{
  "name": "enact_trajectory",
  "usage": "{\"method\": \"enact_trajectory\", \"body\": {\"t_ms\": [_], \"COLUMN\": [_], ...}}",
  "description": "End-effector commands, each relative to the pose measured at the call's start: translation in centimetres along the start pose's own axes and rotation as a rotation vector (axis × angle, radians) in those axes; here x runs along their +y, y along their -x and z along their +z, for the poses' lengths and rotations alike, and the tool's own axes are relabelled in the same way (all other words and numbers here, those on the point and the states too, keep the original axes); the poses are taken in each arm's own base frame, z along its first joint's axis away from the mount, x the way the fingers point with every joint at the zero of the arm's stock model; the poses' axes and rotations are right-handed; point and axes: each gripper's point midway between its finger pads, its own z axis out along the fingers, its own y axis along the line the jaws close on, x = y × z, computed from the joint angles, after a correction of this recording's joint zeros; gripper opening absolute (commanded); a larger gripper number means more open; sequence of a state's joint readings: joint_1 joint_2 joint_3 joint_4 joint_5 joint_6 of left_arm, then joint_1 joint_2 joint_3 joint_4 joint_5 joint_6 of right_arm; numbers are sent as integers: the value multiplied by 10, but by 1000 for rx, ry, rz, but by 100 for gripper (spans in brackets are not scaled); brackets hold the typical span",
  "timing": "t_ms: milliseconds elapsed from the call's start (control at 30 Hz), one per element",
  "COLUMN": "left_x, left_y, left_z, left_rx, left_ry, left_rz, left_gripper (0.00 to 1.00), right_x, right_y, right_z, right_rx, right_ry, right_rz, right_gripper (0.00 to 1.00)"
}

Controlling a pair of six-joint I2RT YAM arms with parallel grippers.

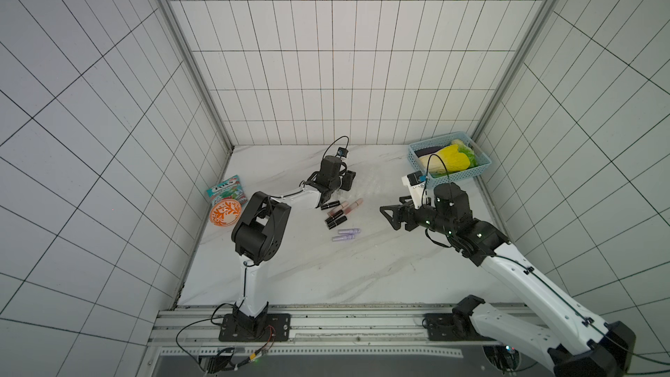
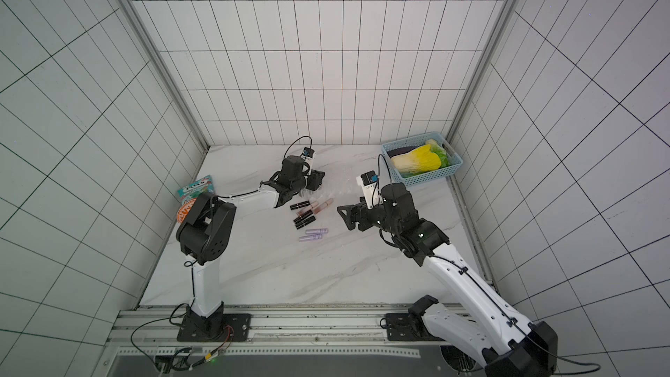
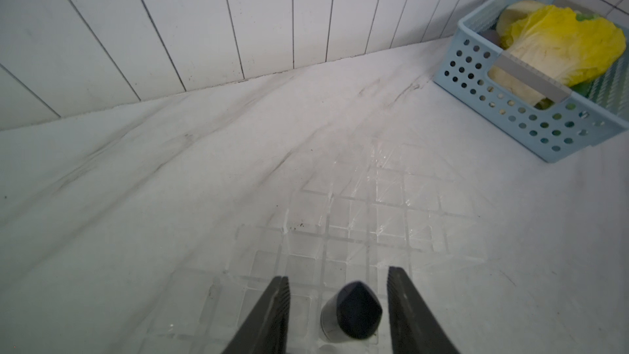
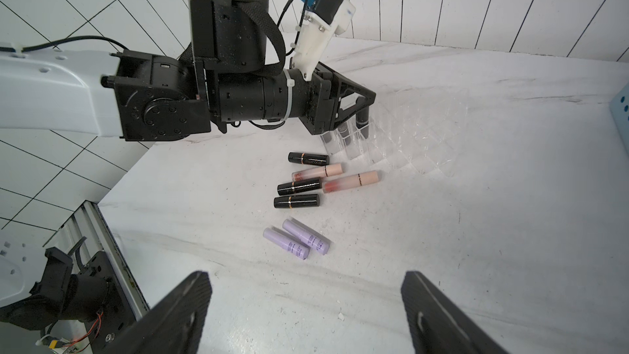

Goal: Arrange the lipsticks in the organizer
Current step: Place the lipstick in the storage box, then pick up the lipstick at the center of the board.

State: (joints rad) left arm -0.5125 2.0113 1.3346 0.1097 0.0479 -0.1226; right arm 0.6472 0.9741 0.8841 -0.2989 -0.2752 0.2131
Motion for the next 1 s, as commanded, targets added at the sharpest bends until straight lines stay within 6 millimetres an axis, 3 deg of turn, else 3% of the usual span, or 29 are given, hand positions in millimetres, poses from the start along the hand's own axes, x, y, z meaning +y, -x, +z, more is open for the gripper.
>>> {"method": "enact_trajectory", "body": {"t_ms": [0,100,167,333,433,500,600,700,833,967], "left_x": [-15,-21,-19,14,47,68,87,88,85,84], "left_y": [19,38,54,78,63,38,6,-7,-3,-4], "left_z": [-18,-44,-70,-152,-190,-209,-229,-242,-245,-242], "left_rx": [-65,-149,-210,-331,-328,-331,-357,-387,-377,-345], "left_ry": [-27,-25,-14,97,118,138,134,119,107,106], "left_rz": [33,35,3,-153,-306,-405,-523,-549,-531,-533], "left_gripper": [66,78,80,79,78,78,78,78,77,77], "right_x": [-4,-6,-8,-10,-7,-6,-6,7,38,56], "right_y": [-7,-10,-11,-30,-49,-64,-84,-97,-108,-115], "right_z": [0,2,5,27,44,57,73,85,98,112], "right_rx": [28,54,83,262,385,462,555,613,652,674], "right_ry": [-8,-21,-33,-14,13,19,6,38,116,149], "right_rz": [-9,-18,-29,-56,-76,-92,-123,-153,-204,-250], "right_gripper": [92,92,92,87,83,79,73,69,66,66]}}
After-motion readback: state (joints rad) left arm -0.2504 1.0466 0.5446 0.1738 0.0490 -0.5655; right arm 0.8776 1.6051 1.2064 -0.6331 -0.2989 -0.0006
